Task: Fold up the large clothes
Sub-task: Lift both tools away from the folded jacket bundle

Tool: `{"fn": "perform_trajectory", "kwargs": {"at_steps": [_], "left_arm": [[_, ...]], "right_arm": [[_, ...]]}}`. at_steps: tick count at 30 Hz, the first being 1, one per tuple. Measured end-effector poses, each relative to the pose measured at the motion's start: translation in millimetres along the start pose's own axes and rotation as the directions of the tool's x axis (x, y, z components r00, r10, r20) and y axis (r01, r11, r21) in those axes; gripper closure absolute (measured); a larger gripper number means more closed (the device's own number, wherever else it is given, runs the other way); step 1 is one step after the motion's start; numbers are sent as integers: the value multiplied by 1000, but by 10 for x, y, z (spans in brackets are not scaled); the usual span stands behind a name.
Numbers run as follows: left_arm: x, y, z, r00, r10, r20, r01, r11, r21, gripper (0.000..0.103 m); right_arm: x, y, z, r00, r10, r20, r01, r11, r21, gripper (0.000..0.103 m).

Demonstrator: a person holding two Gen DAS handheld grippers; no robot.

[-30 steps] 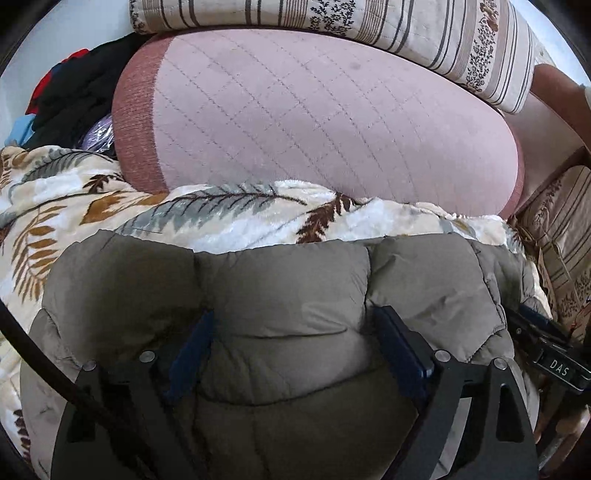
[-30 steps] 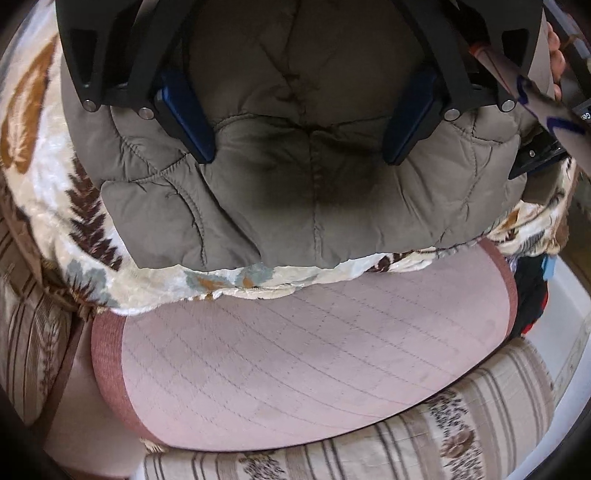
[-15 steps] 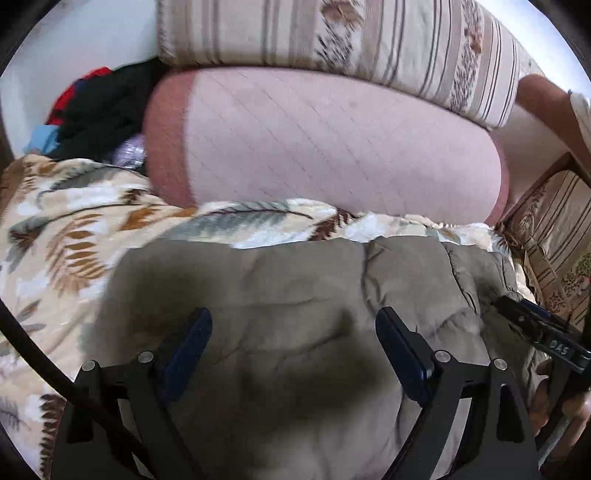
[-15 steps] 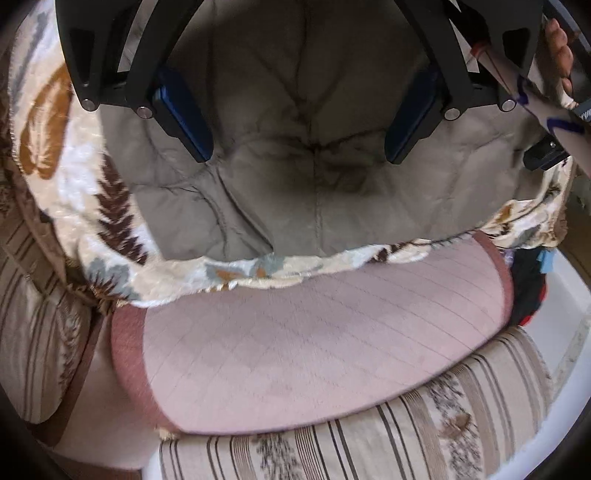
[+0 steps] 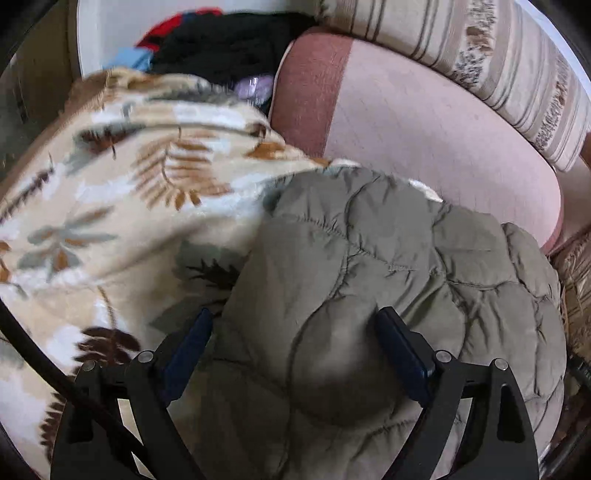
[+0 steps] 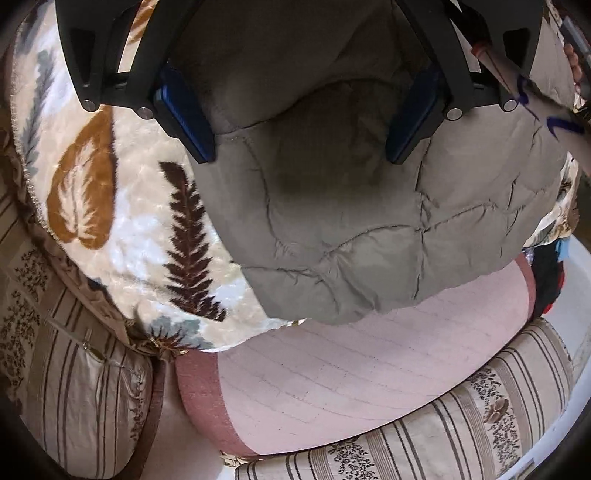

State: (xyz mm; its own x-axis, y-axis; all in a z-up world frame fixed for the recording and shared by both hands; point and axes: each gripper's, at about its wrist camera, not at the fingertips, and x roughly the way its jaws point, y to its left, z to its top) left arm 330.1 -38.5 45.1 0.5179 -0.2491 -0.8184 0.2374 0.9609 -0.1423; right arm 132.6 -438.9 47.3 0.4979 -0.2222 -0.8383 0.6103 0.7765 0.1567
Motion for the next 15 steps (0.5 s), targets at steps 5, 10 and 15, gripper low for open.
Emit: {"fn": "perform_trajectory", "kwargs": {"at_steps": [5,10,15], "left_arm": [[-380,42,-232,996,32,87,-40,995,96,13],[-212,279,-470,997,68,19,-69,997,35,12],[-581,179,-473,996,70,48,-72,996,45,12]], "right_arm": [[-427,-75,-169,998,-4,70,5,1000,-17,8],[-282,-410,-499,1000,-13,-14,14,997,73,7],[-396,-613,-513,999,46,-22,-40,976,212,7]]}}
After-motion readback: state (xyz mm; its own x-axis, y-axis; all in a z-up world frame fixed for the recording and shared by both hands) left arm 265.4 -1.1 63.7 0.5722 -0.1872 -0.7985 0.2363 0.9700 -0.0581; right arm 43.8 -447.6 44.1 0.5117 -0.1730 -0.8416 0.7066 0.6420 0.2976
